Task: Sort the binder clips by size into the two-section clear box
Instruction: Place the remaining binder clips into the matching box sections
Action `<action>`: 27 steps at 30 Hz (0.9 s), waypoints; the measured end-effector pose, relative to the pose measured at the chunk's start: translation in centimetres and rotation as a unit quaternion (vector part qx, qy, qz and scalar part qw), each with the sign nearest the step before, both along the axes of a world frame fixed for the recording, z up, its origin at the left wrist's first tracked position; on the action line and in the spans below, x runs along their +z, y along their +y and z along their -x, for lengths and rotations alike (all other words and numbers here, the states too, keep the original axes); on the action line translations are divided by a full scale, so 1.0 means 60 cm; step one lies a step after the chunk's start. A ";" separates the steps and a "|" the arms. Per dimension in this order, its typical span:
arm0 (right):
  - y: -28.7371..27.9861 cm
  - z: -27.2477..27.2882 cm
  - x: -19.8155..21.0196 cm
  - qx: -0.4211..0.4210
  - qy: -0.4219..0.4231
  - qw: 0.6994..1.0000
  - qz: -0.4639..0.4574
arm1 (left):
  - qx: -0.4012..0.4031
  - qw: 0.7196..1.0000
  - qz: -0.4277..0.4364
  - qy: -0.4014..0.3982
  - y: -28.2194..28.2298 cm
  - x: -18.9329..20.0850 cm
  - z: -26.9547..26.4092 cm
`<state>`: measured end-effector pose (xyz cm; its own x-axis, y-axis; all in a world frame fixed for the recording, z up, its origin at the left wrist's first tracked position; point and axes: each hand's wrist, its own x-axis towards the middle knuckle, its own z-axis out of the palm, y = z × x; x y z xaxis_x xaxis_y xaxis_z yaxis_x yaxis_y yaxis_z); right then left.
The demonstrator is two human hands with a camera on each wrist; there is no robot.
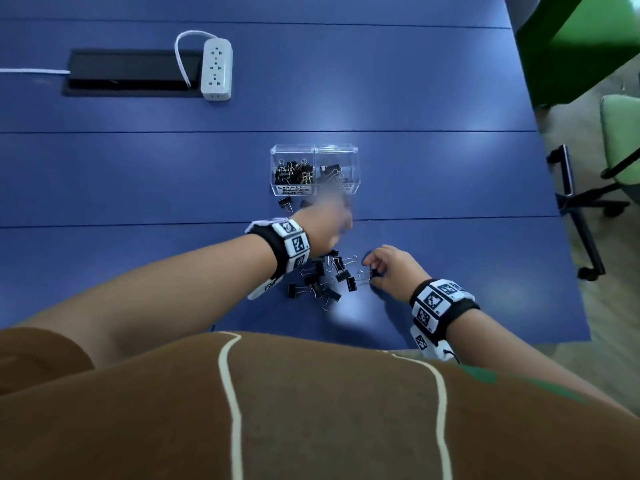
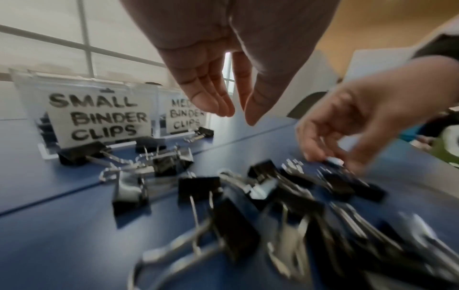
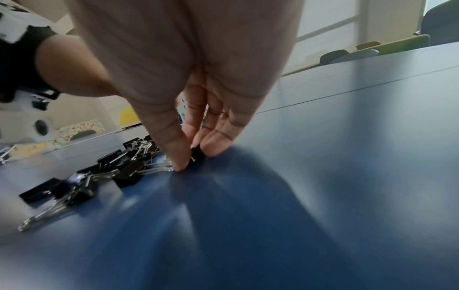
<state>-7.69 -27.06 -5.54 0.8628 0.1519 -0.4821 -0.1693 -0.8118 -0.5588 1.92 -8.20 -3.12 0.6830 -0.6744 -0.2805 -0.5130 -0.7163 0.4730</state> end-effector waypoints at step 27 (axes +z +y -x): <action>0.146 -0.247 0.099 -0.094 -0.103 0.987 -0.081 | 0.179 0.981 0.010 0.069 0.066 -0.023 0.081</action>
<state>7.13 -18.28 0.40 0.9603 0.0411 -0.2760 -0.1770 -0.6749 -0.7164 -2.97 -4.22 -4.48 0.8335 -0.4052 -0.3756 -0.1616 -0.8288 0.5356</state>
